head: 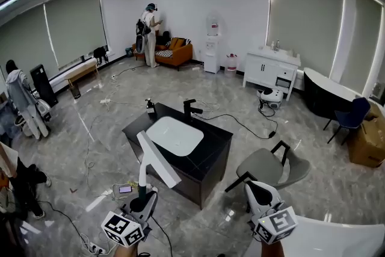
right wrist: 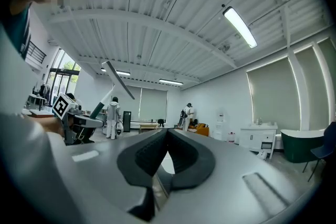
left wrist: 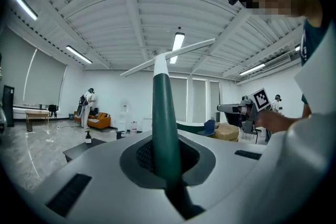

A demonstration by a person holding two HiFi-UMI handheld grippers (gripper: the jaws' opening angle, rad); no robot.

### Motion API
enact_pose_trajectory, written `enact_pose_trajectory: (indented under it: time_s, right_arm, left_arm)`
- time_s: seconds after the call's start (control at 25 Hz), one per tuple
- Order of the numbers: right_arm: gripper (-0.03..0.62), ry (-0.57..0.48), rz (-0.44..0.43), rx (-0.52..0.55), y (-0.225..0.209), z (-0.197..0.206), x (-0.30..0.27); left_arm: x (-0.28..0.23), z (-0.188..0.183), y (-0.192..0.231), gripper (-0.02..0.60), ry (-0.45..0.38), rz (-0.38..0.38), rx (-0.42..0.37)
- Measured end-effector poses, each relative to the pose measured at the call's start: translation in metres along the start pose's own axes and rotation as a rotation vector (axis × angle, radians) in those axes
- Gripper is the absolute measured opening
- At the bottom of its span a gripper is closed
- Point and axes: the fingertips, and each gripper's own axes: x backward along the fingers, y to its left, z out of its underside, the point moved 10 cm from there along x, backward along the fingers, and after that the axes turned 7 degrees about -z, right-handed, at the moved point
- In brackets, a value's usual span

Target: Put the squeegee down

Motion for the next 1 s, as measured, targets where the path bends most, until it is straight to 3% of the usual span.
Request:
enact_pose_trajectory:
  time_s: [0.28,0.56,0.8,1.0]
  right_arm:
    - [0.011,-0.008,-0.075,-0.022,-0.076,0.008,-0.015]
    - [0.011,-0.008,-0.113,-0.039,-0.124,0.02,-0.022]
    - [0.011,0.008,-0.078,-0.06,-0.145,0.033,-0.034]
    - [0.011,0.035,-0.004,-0.031,-0.162,0.031,-0.052]
  left_arm:
    - [-0.051,-0.007,-0.033,0.002,0.019,-0.064,0.0]
    - [-0.083,-0.006,-0.051,0.002,0.038,-0.107,-0.002]
    - [-0.118,-0.001,-0.037,0.002,0.044,-0.088,0.002]
    - [-0.167,0.004,-0.004,0.002,0.037,-0.015,0.022]
